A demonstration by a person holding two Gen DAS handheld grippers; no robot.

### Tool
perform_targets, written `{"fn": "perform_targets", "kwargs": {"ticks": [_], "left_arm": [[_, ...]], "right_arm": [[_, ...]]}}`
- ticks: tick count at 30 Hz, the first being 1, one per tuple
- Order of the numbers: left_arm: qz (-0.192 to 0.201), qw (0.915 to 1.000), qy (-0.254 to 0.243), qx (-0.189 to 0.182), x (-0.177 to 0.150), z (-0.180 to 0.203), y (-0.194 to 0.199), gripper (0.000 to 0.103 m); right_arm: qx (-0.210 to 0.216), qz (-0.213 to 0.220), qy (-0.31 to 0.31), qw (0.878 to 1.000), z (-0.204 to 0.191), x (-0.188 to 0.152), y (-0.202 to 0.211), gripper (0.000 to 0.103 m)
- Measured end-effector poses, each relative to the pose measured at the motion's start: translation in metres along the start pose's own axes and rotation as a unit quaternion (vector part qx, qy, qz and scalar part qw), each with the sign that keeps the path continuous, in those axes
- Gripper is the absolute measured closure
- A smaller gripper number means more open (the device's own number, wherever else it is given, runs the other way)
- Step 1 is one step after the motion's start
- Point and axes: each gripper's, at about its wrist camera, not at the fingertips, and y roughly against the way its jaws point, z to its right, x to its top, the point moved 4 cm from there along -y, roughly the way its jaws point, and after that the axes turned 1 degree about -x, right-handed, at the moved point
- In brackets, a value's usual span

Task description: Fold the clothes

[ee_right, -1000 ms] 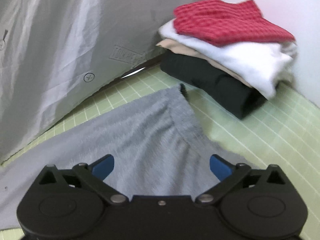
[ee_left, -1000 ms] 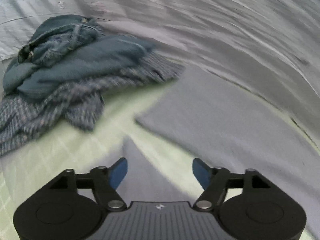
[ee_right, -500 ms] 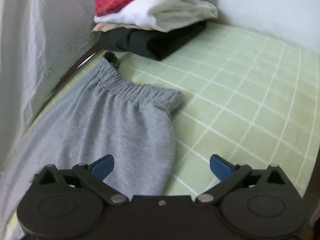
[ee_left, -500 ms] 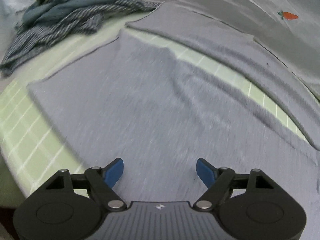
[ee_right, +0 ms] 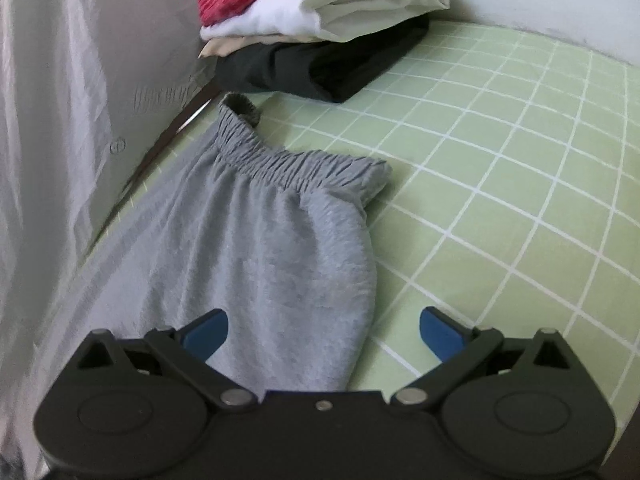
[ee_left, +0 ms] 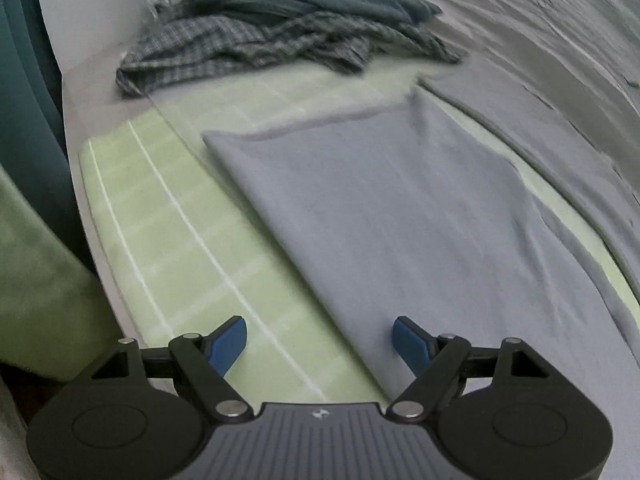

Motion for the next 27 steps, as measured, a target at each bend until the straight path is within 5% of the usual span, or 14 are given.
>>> {"fn": "perform_targets", "kwargs": {"ticks": [17,27], "left_arm": [[0.055,0.9973,-0.022,0.044,0.079,-0.033,-0.043,0.024],[0.088,0.9947,-0.014,0.052,0.074,-0.043,-0.037,0.055]], "right_arm": [[-0.078,0.021,0.063,0.995,-0.021,0.005,-0.021,0.000],[-0.128,0.011,0.074,0.989,-0.029,0.007,-0.031,0.000]]}}
